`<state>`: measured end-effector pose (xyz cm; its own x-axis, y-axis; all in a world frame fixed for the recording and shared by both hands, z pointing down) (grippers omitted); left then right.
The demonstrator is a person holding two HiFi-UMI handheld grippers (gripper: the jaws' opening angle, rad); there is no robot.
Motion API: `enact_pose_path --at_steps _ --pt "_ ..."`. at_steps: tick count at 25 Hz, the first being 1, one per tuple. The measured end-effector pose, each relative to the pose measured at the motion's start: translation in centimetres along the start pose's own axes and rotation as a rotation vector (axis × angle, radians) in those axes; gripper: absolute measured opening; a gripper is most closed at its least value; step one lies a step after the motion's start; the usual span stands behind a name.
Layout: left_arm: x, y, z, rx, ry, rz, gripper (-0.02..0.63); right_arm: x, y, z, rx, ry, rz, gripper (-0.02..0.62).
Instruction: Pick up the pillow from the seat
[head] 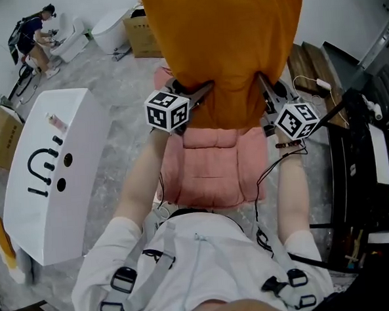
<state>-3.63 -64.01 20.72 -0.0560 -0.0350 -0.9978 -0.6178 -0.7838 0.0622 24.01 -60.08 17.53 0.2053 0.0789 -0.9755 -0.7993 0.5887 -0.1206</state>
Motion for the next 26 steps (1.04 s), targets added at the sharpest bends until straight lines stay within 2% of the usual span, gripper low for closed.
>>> enact_pose_path --at_steps 7,26 --pt "1.8 0.3 0.4 -0.004 -0.012 -0.035 0.293 1.0 0.5 -0.5 0.003 -0.031 0.002 0.061" --pt "3.1 -0.2 0.8 -0.006 -0.044 -0.060 0.295 2.5 1.2 -0.3 0.009 -0.061 0.032 0.061"
Point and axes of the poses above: the fingertips, and each gripper's own axes: z backward along the fingers, y to its left, x out of its top, the point moved 9 cm from there along z, backward along the fingers, and after that the axes turned 2 degrees about -x, right-handed, at the moved point
